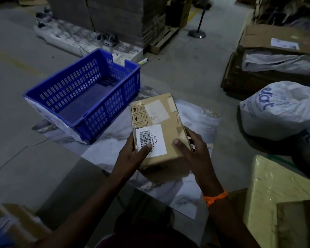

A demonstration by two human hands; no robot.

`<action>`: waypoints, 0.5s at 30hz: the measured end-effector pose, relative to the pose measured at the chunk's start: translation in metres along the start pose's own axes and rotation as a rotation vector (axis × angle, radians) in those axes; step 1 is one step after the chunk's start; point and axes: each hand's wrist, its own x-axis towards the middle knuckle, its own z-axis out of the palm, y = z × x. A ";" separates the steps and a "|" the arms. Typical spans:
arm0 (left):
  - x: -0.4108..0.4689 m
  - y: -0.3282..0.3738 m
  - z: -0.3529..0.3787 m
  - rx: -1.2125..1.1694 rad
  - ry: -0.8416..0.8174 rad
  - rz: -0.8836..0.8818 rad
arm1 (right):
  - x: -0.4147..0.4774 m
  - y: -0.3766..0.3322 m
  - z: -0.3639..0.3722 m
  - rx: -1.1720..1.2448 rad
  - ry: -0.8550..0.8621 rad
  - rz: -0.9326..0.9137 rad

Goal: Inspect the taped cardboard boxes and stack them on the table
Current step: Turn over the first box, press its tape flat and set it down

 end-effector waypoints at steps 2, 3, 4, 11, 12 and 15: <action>0.001 -0.005 0.004 0.024 0.000 0.018 | -0.006 0.011 -0.004 0.035 -0.001 0.018; 0.001 -0.006 0.006 0.037 -0.004 0.024 | -0.009 0.015 -0.006 0.057 0.000 0.026; 0.001 -0.006 0.007 0.043 -0.008 0.024 | -0.013 0.020 -0.008 0.072 0.006 0.029; 0.001 0.007 0.025 0.035 -0.013 0.048 | -0.016 0.036 -0.019 0.177 0.050 0.078; 0.002 0.008 0.028 0.031 -0.012 0.048 | -0.016 0.038 -0.020 0.177 0.059 0.082; 0.003 0.011 0.027 0.032 -0.008 0.049 | -0.015 0.038 -0.015 0.216 0.089 0.118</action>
